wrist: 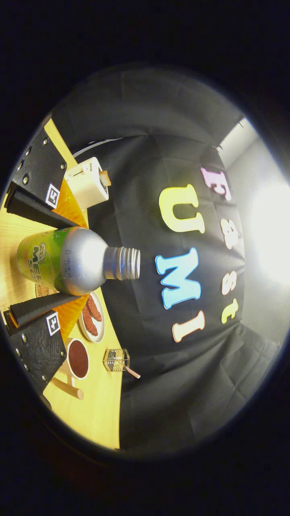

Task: Take the bottle from table, then pour the juice into the cup, finally place the bottle on the coaster

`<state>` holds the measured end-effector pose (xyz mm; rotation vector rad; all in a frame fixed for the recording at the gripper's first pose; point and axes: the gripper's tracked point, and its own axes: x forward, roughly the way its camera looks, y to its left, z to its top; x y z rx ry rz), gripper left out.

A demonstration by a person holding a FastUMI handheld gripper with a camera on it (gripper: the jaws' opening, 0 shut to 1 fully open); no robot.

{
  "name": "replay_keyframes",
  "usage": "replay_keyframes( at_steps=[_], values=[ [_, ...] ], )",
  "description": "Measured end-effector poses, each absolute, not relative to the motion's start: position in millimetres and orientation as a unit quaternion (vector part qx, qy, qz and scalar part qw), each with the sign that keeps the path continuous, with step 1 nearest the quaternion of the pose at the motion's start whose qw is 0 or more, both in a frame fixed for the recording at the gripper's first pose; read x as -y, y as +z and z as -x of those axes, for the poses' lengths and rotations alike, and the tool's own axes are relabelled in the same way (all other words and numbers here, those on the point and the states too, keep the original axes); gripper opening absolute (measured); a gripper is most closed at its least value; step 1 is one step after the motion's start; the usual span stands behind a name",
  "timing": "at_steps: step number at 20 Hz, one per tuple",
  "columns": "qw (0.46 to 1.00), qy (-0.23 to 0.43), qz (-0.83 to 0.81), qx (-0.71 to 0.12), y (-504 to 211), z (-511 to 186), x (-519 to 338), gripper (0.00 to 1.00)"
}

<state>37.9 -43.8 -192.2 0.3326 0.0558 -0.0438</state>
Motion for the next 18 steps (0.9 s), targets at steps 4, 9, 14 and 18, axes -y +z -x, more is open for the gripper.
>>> replay_keyframes(
  at_steps=[4,9,14,18],
  values=[
    [0.972,-0.028,-0.229,-0.036,-194.6,-48.4,59.9,0.79],
    [0.949,-0.025,-0.313,-0.029,-193.3,-56.3,72.7,0.78],
    [0.912,-0.021,-0.409,-0.014,-191.3,-63.6,82.6,0.78],
    [0.887,-0.023,-0.460,-0.012,-195.8,-66.3,87.6,0.78]
  ],
)
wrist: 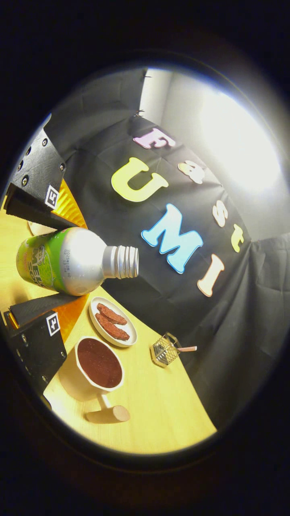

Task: Take the bottle from table, then pour the juice into the cup, finally place the bottle on the coaster

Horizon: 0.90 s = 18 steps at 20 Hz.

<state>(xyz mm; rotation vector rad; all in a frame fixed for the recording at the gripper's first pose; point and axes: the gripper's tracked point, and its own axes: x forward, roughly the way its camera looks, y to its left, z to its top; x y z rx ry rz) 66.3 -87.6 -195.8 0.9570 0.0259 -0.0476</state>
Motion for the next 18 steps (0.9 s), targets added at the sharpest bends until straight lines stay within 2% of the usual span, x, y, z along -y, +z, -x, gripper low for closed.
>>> replay_keyframes(
  at_steps=[18],
  values=[
    [0.751,-0.005,-0.659,0.031,-193.9,-72.4,89.8,0.78]
  ],
)
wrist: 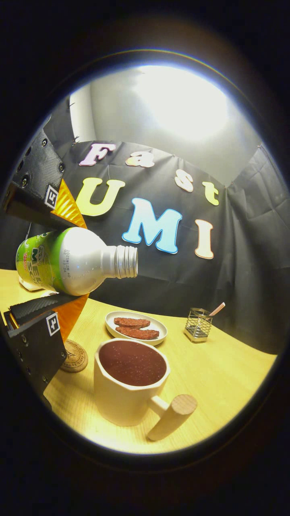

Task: Take the bottle from table, then pour the juice into the cup, finally place the bottle on the coaster

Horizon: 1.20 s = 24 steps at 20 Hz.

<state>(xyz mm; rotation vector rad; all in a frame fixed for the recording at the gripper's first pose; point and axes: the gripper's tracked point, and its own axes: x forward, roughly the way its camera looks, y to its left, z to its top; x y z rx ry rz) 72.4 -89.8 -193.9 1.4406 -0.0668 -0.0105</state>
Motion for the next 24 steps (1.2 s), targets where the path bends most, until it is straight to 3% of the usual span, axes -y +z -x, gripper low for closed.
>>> replay_keyframes(
  at_steps=[24],
  values=[
    [0.601,0.031,-0.793,0.090,-173.7,-86.5,81.9,0.77]
  ],
)
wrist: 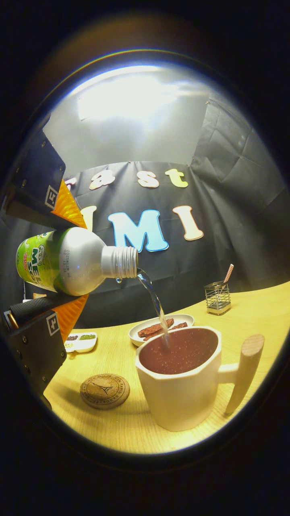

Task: Take the bottle from table, then pour the juice into the cup, finally place the bottle on the coaster

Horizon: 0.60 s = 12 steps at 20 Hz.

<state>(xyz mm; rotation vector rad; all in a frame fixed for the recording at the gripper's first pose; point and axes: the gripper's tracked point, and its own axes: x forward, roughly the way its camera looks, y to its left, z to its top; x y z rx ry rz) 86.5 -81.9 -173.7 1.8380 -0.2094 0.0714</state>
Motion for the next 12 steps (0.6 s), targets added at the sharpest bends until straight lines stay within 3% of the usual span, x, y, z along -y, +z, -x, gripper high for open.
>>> replay_keyframes(
  at_steps=[12],
  values=[
    [0.587,0.044,-0.802,0.100,-167.5,-90.5,78.3,0.78]
  ],
)
